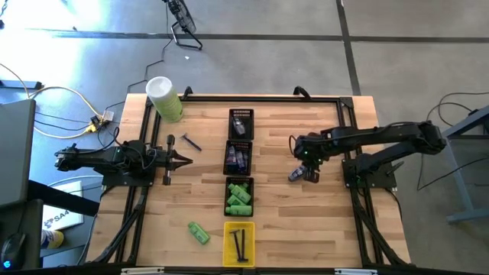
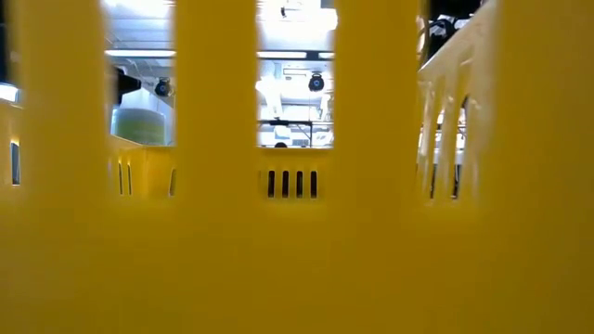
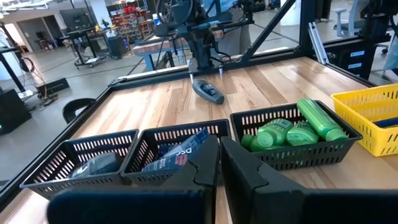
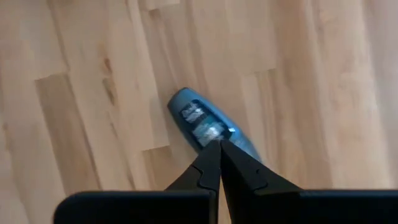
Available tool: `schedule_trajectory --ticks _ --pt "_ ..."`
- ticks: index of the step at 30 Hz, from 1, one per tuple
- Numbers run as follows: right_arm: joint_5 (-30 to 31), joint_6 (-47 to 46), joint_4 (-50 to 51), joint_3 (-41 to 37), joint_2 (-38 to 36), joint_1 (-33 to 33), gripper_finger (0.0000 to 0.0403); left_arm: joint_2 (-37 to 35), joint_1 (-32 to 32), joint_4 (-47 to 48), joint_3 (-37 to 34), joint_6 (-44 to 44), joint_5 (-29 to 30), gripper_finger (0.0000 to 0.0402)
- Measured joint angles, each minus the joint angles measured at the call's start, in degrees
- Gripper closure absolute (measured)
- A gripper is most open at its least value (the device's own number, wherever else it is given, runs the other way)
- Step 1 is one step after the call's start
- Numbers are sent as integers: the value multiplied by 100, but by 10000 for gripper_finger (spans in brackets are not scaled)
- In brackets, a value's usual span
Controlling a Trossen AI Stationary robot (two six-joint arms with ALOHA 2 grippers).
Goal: Pick & Place Travel size toiletries
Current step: Put the black deodorant bottle into the top black bin
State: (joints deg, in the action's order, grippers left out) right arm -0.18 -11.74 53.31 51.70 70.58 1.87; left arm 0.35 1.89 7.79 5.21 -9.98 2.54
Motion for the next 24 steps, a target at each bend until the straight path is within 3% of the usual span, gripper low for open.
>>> schedule_trajectory --ticks 6,18,24 --pt "181 -42 1 0 2 0 330 1 0 13 0 0 1 387" --pt "325 -65 -54 0 3 -2 83 1 0 12 0 0 0 387" --pt "304 -53 -84 0 1 -2 29 -1 0 14 0 0 1 387"
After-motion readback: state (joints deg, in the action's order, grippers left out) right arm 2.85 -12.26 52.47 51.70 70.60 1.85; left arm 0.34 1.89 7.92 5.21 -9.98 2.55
